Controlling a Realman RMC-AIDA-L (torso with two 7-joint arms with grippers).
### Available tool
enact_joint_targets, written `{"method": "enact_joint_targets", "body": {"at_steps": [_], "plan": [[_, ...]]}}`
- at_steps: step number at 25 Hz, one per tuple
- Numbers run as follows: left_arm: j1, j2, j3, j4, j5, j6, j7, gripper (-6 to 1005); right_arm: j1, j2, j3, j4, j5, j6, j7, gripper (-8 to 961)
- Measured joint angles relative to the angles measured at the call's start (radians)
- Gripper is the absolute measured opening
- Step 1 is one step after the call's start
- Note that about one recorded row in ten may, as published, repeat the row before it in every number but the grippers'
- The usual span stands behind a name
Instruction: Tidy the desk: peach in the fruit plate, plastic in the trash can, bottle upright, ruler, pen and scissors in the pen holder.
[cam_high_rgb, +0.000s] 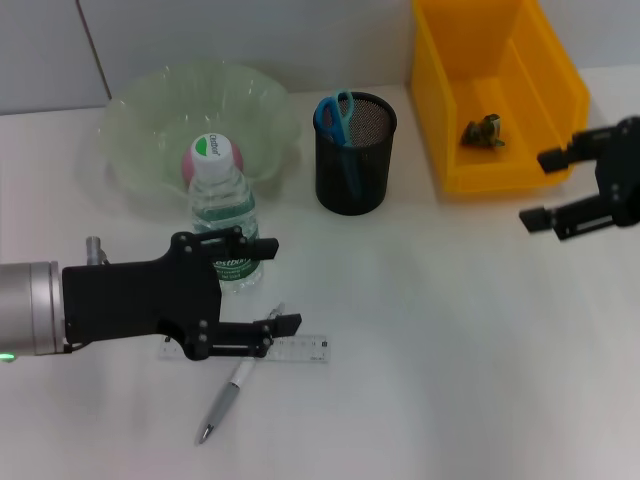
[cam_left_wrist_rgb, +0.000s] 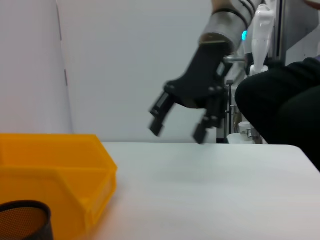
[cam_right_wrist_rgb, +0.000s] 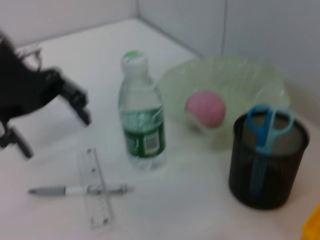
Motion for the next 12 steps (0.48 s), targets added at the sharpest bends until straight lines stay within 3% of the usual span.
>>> {"method": "enact_joint_targets", "body": {"at_steps": [12], "plan": [[-0.038,-0.026,-0.012,0.105,0.253,-0.030,-0.131,829,-0.005,0.010,-0.002,0.008,-0.099,-0.019,-0.024,815]]}}
